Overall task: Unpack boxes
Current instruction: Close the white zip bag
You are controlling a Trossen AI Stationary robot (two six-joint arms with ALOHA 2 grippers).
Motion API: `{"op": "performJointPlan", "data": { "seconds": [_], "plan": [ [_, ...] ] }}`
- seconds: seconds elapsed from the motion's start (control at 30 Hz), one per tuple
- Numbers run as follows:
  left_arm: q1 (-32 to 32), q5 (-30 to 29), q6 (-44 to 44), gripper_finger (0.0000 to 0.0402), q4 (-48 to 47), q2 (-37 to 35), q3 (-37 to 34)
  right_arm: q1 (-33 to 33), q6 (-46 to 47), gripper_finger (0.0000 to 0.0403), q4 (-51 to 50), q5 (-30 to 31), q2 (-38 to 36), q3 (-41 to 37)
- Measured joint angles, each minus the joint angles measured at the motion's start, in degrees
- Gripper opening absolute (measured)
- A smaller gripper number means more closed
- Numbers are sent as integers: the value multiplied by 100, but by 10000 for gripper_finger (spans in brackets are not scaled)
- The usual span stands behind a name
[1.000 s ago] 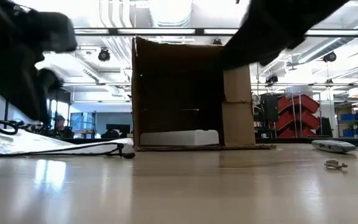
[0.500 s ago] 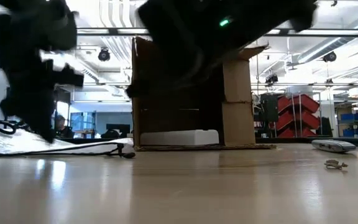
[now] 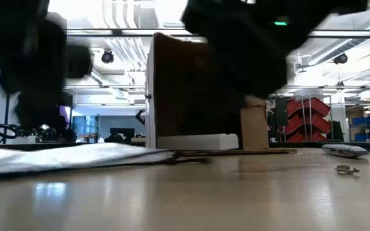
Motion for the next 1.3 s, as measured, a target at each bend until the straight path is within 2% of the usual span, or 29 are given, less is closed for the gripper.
{"op": "performJointPlan", "data": {
  "seconds": [0.07, 0.1, 0.2, 0.3, 0.43, 0.6, 0.77, 1.0, 1.13, 1.3],
  "plan": [
    [-13, 198, 652, 117, 886, 97, 22, 160, 361, 0, -616, 7, -22, -11],
    [-3, 189, 873, 117, 994, 107, 34, 241, 571, 0, -906, 17, -22, -13],
    [119, -110, 1418, 117, 795, 112, 335, 449, 1192, 0, -1640, 159, -42, -27],
    [351, -440, 1868, 117, 115, 152, 605, 520, 1297, 0, -1645, 243, -89, -83],
    [729, -361, 2060, 117, -544, 378, 775, 347, 874, 0, -933, 320, -105, -215],
    [830, -14, 2107, 117, -995, 786, 727, -75, -553, 0, 742, 89, -113, -419],
    [830, -105, 1983, 117, -941, 1161, 660, -563, -1405, 0, 1563, 34, -80, -446],
    [791, -233, 1760, 117, -699, 1481, 614, -1122, -1662, 4, 2294, -997, 180, -437],
    [768, -150, 1759, 117, -761, 1385, 597, -1282, -1541, 35, 2369, -1088, 344, -448],
    [730, -24, 1750, 117, -848, 1314, 568, -1330, -1323, 102, 2953, -1062, 536, -507]
  ]
}}
